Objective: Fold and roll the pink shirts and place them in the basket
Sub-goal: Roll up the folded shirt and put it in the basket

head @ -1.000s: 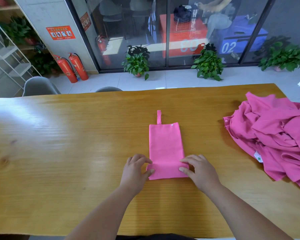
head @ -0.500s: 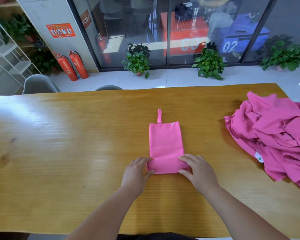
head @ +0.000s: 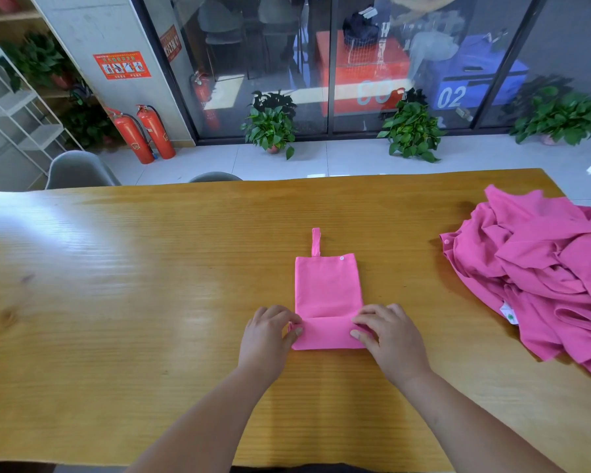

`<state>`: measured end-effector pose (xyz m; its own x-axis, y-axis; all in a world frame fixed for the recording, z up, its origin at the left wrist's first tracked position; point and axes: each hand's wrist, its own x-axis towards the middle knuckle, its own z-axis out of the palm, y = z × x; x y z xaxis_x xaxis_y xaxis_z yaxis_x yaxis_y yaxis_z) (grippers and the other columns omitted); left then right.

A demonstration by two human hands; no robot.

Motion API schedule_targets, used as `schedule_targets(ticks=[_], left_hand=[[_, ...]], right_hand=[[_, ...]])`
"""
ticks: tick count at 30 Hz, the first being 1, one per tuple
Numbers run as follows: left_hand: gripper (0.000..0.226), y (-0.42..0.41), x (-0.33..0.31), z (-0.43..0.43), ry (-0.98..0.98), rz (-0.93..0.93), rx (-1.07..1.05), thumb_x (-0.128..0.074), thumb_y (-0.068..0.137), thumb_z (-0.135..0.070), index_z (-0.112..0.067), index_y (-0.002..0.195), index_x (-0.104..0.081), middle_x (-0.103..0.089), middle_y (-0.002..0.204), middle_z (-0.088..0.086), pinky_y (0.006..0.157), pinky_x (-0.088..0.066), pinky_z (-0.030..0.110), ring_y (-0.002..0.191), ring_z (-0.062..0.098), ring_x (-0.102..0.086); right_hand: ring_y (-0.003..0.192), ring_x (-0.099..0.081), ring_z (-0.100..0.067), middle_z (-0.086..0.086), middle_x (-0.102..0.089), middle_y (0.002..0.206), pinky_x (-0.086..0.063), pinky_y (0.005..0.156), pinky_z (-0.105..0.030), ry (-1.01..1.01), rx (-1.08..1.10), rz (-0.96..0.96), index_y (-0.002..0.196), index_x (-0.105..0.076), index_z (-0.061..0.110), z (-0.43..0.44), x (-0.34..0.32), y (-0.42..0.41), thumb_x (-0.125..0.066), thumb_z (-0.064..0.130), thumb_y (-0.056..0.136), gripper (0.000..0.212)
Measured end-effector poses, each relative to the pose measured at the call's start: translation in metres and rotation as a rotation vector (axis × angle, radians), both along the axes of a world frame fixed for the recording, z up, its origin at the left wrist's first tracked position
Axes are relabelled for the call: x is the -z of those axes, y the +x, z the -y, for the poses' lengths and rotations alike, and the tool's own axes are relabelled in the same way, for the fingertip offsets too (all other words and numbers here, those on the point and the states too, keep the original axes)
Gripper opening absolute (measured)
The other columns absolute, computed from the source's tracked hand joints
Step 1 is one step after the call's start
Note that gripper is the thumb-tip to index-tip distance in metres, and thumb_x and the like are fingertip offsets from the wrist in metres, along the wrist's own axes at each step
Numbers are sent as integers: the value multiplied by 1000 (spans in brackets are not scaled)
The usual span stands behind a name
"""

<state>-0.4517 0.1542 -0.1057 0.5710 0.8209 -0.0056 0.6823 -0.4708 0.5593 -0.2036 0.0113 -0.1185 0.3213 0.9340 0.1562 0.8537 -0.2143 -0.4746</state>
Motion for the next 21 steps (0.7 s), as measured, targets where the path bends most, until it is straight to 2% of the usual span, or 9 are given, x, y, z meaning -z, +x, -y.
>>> schedule_targets(ticks=[2, 4, 7, 9, 12, 15, 18, 20, 21], left_hand=[[14, -1, 3, 7, 127, -54, 30, -68, 101, -41, -39, 112, -75, -63, 114, -26, 91, -48, 31, 106, 6, -53], [26, -5, 6, 11, 191, -67, 73, -65, 100, -50, -38, 122, -73, -63, 121, -25, 90, -49, 31, 109, 8, -56], [49, -13, 6, 11, 154, -131, 132, -69, 94, -59, -40, 139, -62, -57, 136, -26, 99, -46, 30, 120, 6, -51], [52, -13, 4, 9, 114, -160, 128, -73, 94, -51, -42, 143, -58, -54, 142, -27, 103, -45, 32, 124, 7, -50], [48, -8, -1, 3, 25, -162, 102, -68, 100, -46, -43, 146, -54, -53, 145, -26, 105, -42, 33, 125, 8, -52], [42, -9, -4, -1, -65, -162, 101, -60, 103, -51, -41, 144, -54, -59, 126, -26, 102, -42, 32, 112, 7, -58], [35, -14, -5, -1, -228, -105, 73, -60, 103, -53, -40, 135, -59, -62, 104, -29, 84, -44, 25, 89, 0, -60], [32, -14, -5, -1, -278, -66, 57, -64, 101, -51, -41, 131, -61, -63, 105, -28, 76, -43, 19, 89, -1, -60], [32, -14, -3, -1, -265, -41, 51, -67, 100, -50, -42, 130, -62, -61, 111, -28, 79, -44, 20, 94, -1, -60]], right_hand=[[98, -53, -11, 25, -65, 120, -54, 83, -35, 53, 3, 72, 117, -77, 31, 8, 6, -8, -69, 46, 97, 27], [101, -54, -12, 24, -63, 129, -54, 84, -36, 20, -23, 113, 128, -72, 31, 15, 9, -9, -69, 51, 97, 38], [106, -53, -11, 26, -58, 137, -54, 88, -34, -66, -58, 152, 138, -66, 34, 15, 8, -1, -73, 56, 90, 53], [109, -51, -10, 28, -56, 139, -53, 92, -34, -119, -45, 97, 141, -64, 38, 10, 4, 2, -73, 55, 90, 54], [118, -45, -5, 31, -52, 144, -47, 99, -29, -186, -21, -43, 145, -58, 45, 3, -1, 4, -68, 54, 96, 51], [118, -38, 0, 35, -51, 139, -40, 97, -26, -245, -16, -190, 145, -57, 50, 2, -5, 8, -63, 58, 99, 47], [116, -45, -8, 31, -59, 127, -43, 96, -31, -299, -25, -301, 140, -60, 52, 5, -3, 13, -58, 68, 96, 48], [115, -46, -10, 28, -62, 125, -44, 98, -32, -267, -20, -302, 138, -63, 51, 7, 0, 14, -59, 70, 94, 48], [116, -46, -8, 28, -60, 125, -44, 98, -31, -228, -10, -287, 136, -66, 48, 7, 1, 12, -61, 68, 94, 46]])
